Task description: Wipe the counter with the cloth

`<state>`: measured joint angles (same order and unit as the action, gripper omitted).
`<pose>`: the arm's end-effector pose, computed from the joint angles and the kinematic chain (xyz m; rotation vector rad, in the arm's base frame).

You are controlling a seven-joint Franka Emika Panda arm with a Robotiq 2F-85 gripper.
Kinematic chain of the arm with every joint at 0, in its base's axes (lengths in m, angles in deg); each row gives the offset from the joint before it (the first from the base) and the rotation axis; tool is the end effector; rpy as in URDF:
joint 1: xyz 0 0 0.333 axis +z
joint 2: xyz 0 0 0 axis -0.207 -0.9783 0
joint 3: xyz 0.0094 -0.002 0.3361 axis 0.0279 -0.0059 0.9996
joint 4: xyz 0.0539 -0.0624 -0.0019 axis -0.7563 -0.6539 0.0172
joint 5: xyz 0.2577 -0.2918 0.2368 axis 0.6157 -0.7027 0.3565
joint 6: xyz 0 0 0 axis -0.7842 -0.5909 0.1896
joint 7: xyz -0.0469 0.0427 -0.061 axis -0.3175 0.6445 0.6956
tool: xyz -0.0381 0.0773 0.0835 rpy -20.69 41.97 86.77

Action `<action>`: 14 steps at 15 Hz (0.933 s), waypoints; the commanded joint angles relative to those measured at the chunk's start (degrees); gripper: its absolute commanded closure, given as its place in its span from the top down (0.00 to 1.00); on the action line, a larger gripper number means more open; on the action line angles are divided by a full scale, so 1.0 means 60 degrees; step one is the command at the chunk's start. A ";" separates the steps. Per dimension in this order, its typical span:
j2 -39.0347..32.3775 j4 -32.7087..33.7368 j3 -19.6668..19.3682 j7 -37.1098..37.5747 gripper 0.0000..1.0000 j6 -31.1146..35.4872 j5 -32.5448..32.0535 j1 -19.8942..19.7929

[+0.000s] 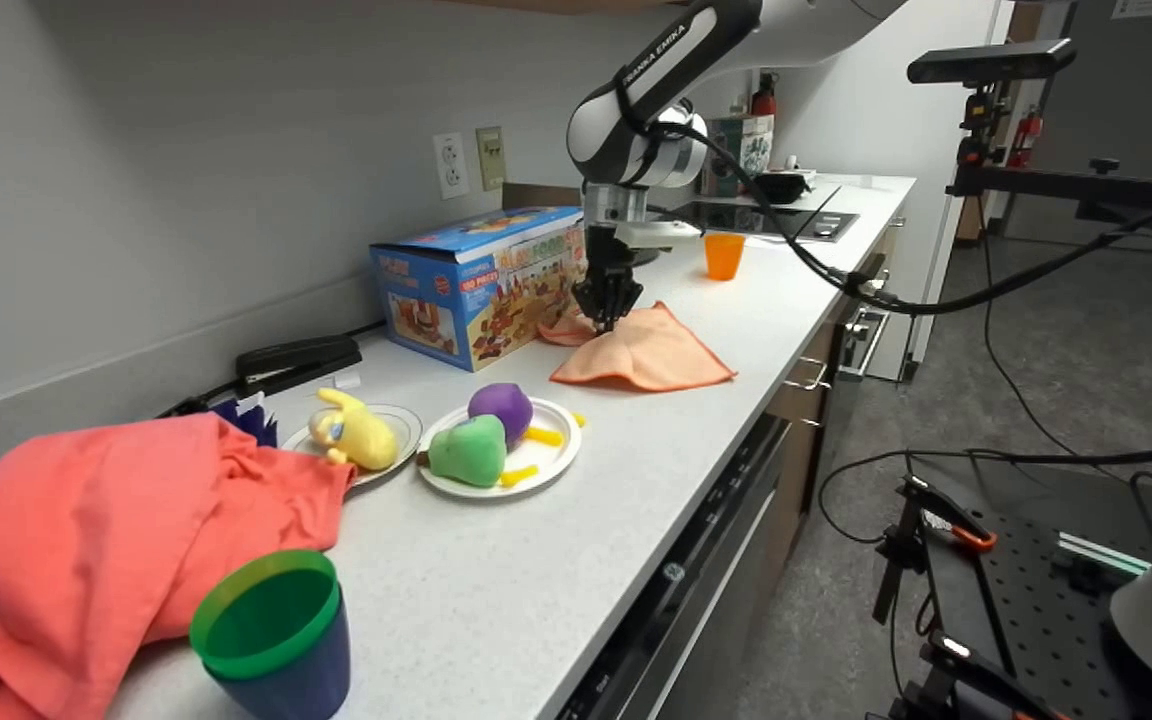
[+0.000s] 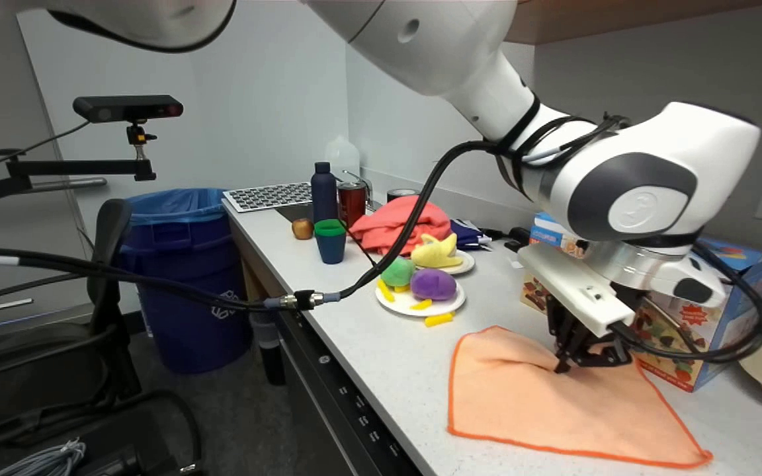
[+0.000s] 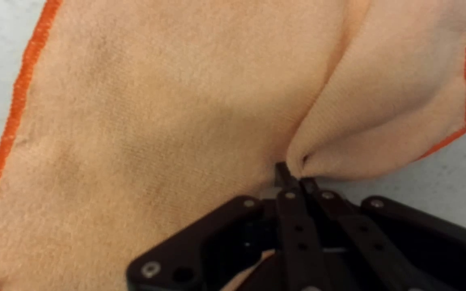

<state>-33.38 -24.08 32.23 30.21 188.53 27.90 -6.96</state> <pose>0.6927 -0.2817 0.2336 -2.8530 0.6683 0.0343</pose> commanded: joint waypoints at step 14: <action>0.0002 -0.0489 -0.1146 -0.0459 0.01 0.0062 -0.1189 -0.0566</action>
<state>-32.26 -25.39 27.03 26.42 186.31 22.21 -8.28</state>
